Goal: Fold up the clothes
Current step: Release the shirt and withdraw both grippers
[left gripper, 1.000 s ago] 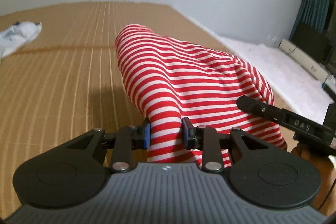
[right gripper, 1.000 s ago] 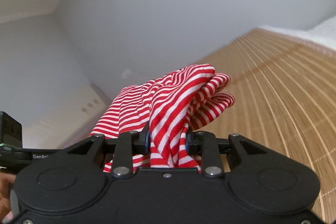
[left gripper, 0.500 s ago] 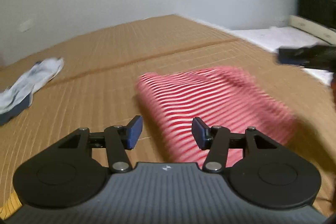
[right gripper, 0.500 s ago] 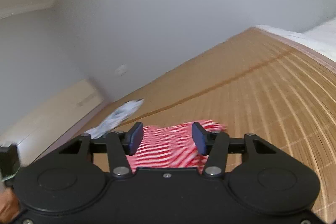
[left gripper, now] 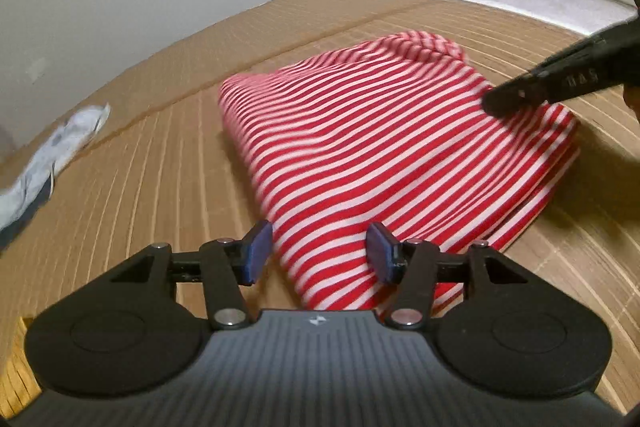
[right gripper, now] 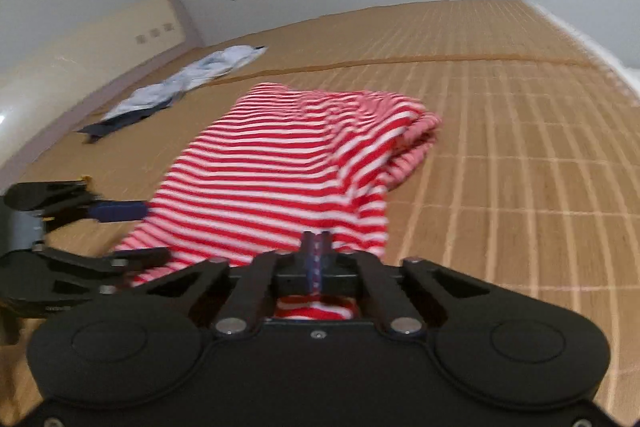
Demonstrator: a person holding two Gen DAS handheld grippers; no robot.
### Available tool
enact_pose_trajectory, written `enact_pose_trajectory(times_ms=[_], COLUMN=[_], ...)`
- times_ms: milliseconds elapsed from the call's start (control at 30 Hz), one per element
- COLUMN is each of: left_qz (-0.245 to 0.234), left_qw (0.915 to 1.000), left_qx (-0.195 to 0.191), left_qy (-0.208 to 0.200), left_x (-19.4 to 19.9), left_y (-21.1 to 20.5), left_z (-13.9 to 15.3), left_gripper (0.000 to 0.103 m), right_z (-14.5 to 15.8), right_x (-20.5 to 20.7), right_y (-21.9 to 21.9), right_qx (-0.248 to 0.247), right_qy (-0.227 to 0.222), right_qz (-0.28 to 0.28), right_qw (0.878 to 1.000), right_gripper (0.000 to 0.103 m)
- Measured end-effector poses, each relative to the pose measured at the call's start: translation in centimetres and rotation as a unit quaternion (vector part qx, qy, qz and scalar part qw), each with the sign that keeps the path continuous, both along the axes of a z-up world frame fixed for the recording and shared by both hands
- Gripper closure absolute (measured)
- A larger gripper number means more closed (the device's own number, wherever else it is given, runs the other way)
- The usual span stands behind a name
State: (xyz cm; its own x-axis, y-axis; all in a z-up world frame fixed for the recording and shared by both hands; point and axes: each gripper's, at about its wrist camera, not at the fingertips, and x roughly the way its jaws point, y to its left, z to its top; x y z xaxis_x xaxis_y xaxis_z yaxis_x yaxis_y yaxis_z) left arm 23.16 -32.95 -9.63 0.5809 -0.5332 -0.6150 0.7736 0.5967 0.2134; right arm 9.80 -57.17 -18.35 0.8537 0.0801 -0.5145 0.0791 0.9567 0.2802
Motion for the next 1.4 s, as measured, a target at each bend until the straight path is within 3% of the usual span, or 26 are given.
enact_pose_trajectory(times_ms=[67, 100, 133, 167, 200, 233, 367, 500, 567, 700, 1000, 1233, 1400], left_qz=[0.015, 0.012, 0.006, -0.002, -0.012, -0.019, -0.03, -0.008, 0.002, 0.005, 0.016, 0.044, 0.039], left_qw=[0.9992, 0.9995, 0.9999, 1.0, 0.9998, 0.9996, 0.9987, 0.9982, 0.9981, 0.9988, 0.996, 0.9917, 0.9938], left_qx=[-0.024, -0.02, -0.011, 0.001, 0.014, 0.021, 0.041, 0.058, 0.058, 0.043, 0.068, 0.084, 0.08], left_qy=[0.028, 0.023, 0.011, 0.002, -0.002, -0.002, 0.003, -0.015, -0.021, -0.022, -0.056, -0.086, -0.066], left_x=[-0.5, -1.2, -2.2, -3.3, -4.2, -4.9, -6.8, -7.1, -6.3, -4.8, -2.0, -3.8, -4.6], left_y=[1.2, 1.4, 1.7, 1.9, 2.1, 2.0, 2.0, 1.0, 0.8, 0.1, -5.3, -4.9, -5.1], left_z=[0.7, 1.0, 1.3, 1.6, 1.9, 2.0, 2.1, 0.9, 0.6, 1.0, 0.5, 0.5, 0.6], left_gripper=[0.044, 0.044, 0.044, 0.043, 0.038, 0.037, 0.027, 0.027, 0.026, 0.023, 0.016, 0.013, 0.012], right_z=[0.1, 0.5, 1.2, 2.1, 2.8, 3.3, 3.4, 1.1, 0.5, 0.1, -1.0, -1.1, -0.2], right_x=[0.3, -0.3, -1.0, -1.7, -2.4, -3.1, -2.8, 0.2, 1.4, 3.0, 7.0, 8.3, 6.7], right_y=[1.3, 1.8, 2.2, 2.9, 3.7, 4.5, 7.2, 9.3, 9.3, 7.9, 3.9, 4.0, 3.0], right_qx=[-0.026, -0.039, -0.049, -0.058, -0.067, -0.079, -0.092, -0.103, -0.096, -0.089, -0.09, -0.076, -0.051], right_qy=[0.004, 0.009, 0.013, 0.016, 0.018, 0.02, 0.044, 0.087, 0.077, 0.057, 0.016, 0.002, -0.007], right_qz=[-0.006, -0.002, 0.012, 0.032, 0.053, 0.076, 0.136, 0.142, 0.129, 0.109, 0.06, 0.05, 0.046], right_qw=[1.0, 0.999, 0.999, 0.998, 0.996, 0.994, 0.985, 0.981, 0.984, 0.988, 0.994, 0.996, 0.998], right_gripper=[0.102, 0.099, 0.088, 0.071, 0.062, 0.06, 0.079, 0.081, 0.083, 0.084, 0.084, 0.081, 0.071])
